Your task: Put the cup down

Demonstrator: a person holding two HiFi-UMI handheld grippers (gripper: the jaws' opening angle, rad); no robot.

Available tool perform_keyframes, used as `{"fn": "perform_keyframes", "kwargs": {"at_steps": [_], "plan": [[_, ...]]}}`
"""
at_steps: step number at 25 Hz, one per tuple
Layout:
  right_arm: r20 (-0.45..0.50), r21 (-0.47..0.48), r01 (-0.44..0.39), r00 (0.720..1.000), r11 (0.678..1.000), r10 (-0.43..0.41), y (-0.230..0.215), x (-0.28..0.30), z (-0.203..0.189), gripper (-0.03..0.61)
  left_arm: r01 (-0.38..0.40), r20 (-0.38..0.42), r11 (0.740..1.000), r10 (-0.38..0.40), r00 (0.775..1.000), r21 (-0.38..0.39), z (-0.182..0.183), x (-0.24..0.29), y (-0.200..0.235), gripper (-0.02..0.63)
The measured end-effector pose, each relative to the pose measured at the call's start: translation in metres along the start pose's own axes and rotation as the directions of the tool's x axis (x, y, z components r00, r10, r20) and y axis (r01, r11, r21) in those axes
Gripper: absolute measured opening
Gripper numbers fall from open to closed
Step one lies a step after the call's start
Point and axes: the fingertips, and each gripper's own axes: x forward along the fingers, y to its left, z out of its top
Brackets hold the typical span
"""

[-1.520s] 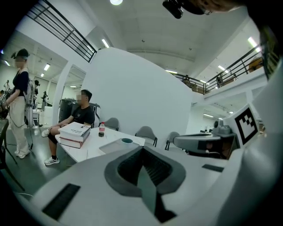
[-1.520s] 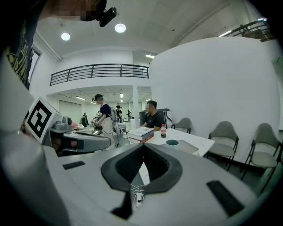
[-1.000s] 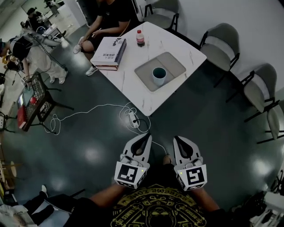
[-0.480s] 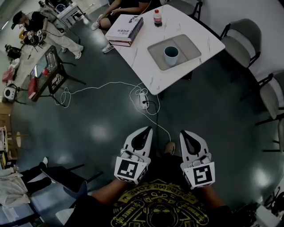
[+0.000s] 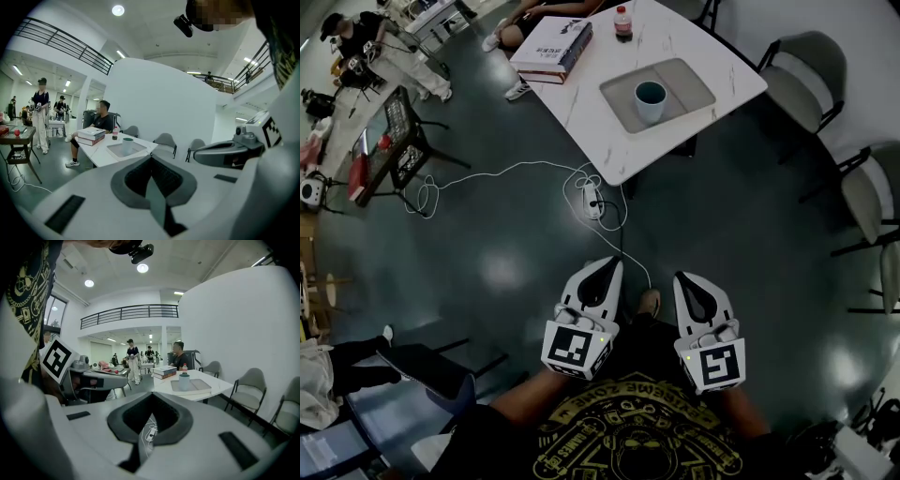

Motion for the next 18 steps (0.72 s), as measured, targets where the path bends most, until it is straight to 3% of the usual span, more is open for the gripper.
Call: {"fn": "perform_keyframes", "kwargs": {"at_steps": [18], "plan": [[-0.004,0.002,0.043,0.999,0.999,-0.043,0.001,0.012,0.005,0.003,0.001,0.007,1.000,-0.001,1.000,0.026,0.006,-0.003,0.015,0.002]]}}
